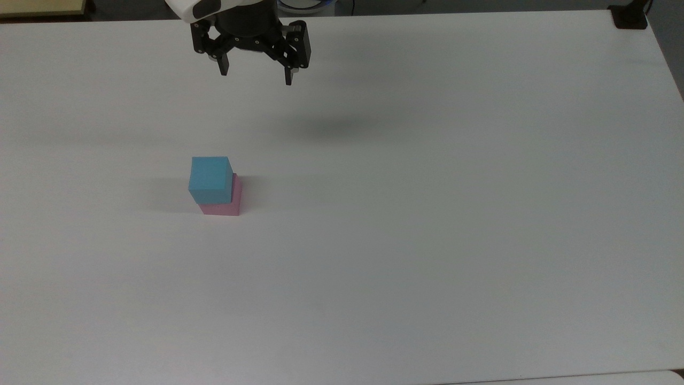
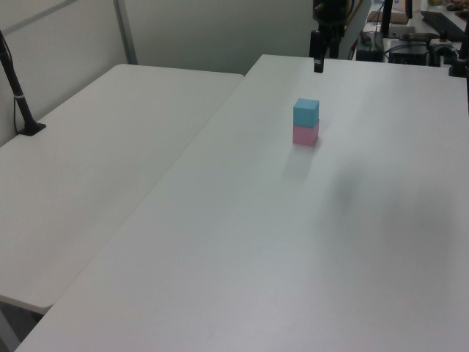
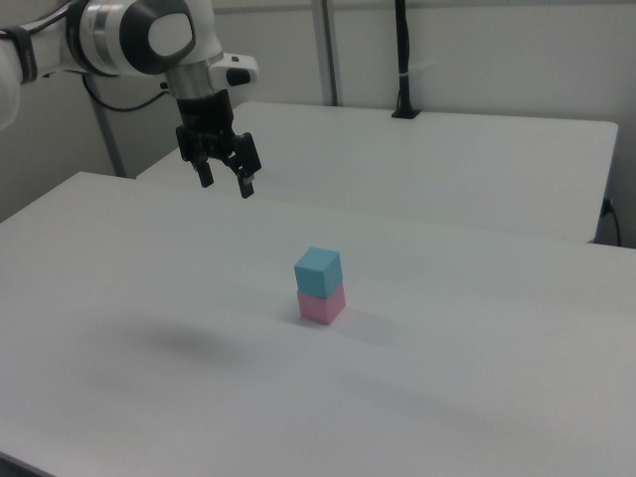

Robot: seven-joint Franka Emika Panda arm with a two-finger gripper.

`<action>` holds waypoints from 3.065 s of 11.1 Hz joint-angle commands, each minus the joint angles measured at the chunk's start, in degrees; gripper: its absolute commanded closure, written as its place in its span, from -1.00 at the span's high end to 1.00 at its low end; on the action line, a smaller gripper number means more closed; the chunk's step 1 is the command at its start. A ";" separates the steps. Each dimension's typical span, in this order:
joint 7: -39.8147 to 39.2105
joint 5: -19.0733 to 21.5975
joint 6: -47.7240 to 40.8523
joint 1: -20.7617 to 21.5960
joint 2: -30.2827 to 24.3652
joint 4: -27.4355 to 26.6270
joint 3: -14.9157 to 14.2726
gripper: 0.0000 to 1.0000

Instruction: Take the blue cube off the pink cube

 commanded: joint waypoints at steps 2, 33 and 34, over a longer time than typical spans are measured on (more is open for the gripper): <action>-0.77 1.14 0.04 -0.35 -0.93 -1.61 -0.48 1.00; 4.05 -2.99 21.46 9.75 18.58 -4.16 0.22 -0.13; 5.55 -3.08 22.44 10.63 19.81 -4.16 0.13 0.08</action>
